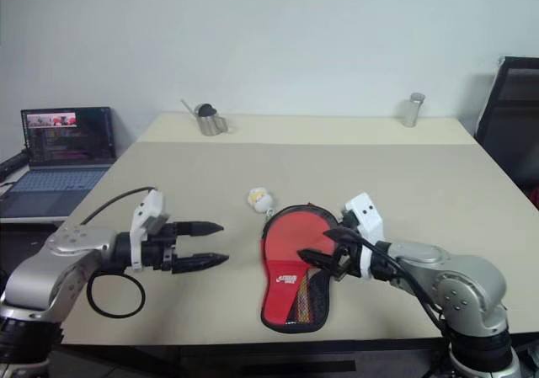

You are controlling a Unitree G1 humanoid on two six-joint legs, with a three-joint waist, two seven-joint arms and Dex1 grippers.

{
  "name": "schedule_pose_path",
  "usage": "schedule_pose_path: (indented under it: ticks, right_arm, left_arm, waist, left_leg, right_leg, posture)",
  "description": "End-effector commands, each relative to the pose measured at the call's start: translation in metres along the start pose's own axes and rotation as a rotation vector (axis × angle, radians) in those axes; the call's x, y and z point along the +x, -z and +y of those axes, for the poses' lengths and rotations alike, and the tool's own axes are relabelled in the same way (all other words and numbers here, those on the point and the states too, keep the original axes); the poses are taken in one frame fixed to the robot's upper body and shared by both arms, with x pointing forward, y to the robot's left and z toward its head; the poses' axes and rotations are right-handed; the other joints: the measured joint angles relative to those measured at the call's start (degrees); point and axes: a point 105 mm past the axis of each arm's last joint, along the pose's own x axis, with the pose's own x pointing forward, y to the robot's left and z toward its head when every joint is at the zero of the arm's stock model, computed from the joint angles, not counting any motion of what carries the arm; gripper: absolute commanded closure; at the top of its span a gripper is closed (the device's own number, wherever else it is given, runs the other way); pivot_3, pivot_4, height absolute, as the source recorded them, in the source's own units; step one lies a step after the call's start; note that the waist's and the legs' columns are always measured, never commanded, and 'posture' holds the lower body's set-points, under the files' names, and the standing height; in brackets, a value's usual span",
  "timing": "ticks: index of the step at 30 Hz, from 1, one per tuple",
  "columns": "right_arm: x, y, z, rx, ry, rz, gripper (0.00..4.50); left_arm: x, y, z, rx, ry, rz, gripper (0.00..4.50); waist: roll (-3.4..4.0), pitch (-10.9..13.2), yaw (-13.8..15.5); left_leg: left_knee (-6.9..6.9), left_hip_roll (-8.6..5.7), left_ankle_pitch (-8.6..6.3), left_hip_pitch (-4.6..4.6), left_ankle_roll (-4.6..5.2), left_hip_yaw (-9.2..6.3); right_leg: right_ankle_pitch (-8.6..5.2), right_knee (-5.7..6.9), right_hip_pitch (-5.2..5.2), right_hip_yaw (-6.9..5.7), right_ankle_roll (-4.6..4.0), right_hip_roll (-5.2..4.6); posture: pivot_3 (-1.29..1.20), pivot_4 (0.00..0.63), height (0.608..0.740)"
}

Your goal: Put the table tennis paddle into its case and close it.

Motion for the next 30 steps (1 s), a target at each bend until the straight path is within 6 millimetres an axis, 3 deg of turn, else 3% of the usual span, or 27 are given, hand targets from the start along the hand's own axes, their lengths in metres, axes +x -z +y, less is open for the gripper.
schedule_pose_path:
  ticks: [1, 9, 13, 19, 22, 24, 30]
  right_arm:
    - [0.015, -0.011, 0.002, -0.067, -0.022, -0.043, 0.08]
    - [0.06, 0.0, -0.001, -0.094, -0.001, -0.049, 0.08]
    - [0.076, 0.016, -0.016, -0.075, 0.089, -0.024, 0.08]
    - [0.082, 0.023, -0.02, -0.036, 0.132, -0.025, 0.08]
    - [0.082, 0.026, -0.019, -0.03, 0.133, -0.019, 0.0]
    - [0.082, 0.027, -0.019, -0.029, 0.134, -0.015, 0.0]
    - [0.083, 0.028, -0.018, -0.015, 0.14, -0.02, 0.0]
  left_arm:
    - [-0.003, -0.009, 0.03, 0.058, -0.18, -0.025, 0.47]
    - [0.013, -0.018, 0.051, 0.05, -0.281, -0.055, 0.47]
    - [0.03, -0.016, 0.061, 0.041, -0.321, -0.029, 0.47]
    - [0.057, -0.022, 0.078, -0.053, -0.387, -0.07, 0.47]
    - [0.076, -0.024, 0.084, -0.087, -0.391, -0.069, 0.01]
    - [0.086, -0.025, 0.089, -0.089, -0.404, -0.063, 0.01]
    - [0.115, -0.014, 0.103, -0.128, -0.441, 0.007, 0.01]
  waist:
    - [-0.01, 0.0, 0.0]
    - [-0.03, 0.0, 0.0]
    - [-0.04, 0.0, 0.1]
    - [-0.04, 0.0, 0.2]
    - [-0.05, 0.0, 0.2]
    - [-0.05, 0.0, 0.2]
    - [-0.07, 0.0, 0.0]
  left_leg:
    - [0.02, 0.0, 0.0, 0.0, 0.0, 0.0]
    - [0.02, 0.0, 0.0, -0.05, 0.0, -0.01]
    - [0.05, -0.02, 0.0, -0.03, -0.01, -0.02]
    - [0.1, -0.04, 0.0, -0.06, -0.01, -0.02]
    - [0.1, -0.04, 0.01, -0.06, -0.01, -0.04]
    - [0.11, -0.05, 0.01, -0.06, -0.01, -0.04]
    - [0.12, -0.06, 0.01, -0.05, -0.01, -0.03]
  right_leg:
    - [0.01, 0.02, -0.01, 0.0, 0.01, 0.0]
    - [0.02, 0.02, -0.05, -0.01, 0.01, 0.0]
    - [0.02, 0.05, -0.04, -0.01, 0.01, -0.01]
    - [0.03, 0.08, -0.06, -0.02, 0.01, -0.02]
    - [0.04, 0.1, -0.06, -0.04, 0.02, -0.02]
    - [0.04, 0.09, -0.06, -0.04, 0.02, -0.02]
    - [0.04, 0.11, -0.06, -0.03, 0.02, -0.02]
  posture:
    - [0.0, 0.15, 0.74]
    - [0.0, 0.15, 0.74]
    - [0.0, 0.15, 0.74]
    - [0.0, 0.15, 0.74]
    - [0.0, 0.15, 0.74]
    - [0.0, 0.15, 0.74]
    - [0.0, 0.15, 0.74]
